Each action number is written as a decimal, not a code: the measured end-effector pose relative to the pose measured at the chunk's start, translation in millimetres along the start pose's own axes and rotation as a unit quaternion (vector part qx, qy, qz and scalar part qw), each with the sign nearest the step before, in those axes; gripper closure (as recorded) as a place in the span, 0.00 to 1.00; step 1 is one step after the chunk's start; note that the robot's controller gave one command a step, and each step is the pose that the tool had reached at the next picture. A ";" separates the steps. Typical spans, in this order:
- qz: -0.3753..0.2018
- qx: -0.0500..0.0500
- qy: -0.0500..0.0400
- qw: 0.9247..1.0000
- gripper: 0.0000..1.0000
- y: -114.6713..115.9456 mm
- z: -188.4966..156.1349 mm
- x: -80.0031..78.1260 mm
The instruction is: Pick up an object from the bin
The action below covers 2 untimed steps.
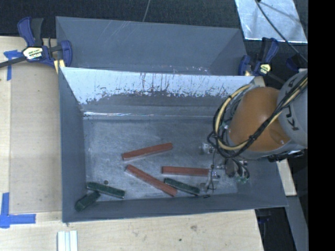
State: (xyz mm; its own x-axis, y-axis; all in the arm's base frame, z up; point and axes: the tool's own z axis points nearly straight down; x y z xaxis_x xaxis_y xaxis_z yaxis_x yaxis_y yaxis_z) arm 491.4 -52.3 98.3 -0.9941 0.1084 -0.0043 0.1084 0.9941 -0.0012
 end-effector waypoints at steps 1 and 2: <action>-0.018 0.000 -0.001 1.000 1.00 8.4 3.2 6.7; -0.019 0.000 0.000 1.000 1.00 9.1 3.8 6.9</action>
Offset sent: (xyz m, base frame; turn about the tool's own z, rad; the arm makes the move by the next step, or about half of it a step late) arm 0.0000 0.0000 0.0000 0.0000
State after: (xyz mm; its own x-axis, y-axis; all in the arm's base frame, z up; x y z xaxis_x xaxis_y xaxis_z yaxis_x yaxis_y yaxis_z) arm 485.6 -42.5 94.5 -0.9975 0.0707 -0.0044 0.0707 0.9975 -0.0007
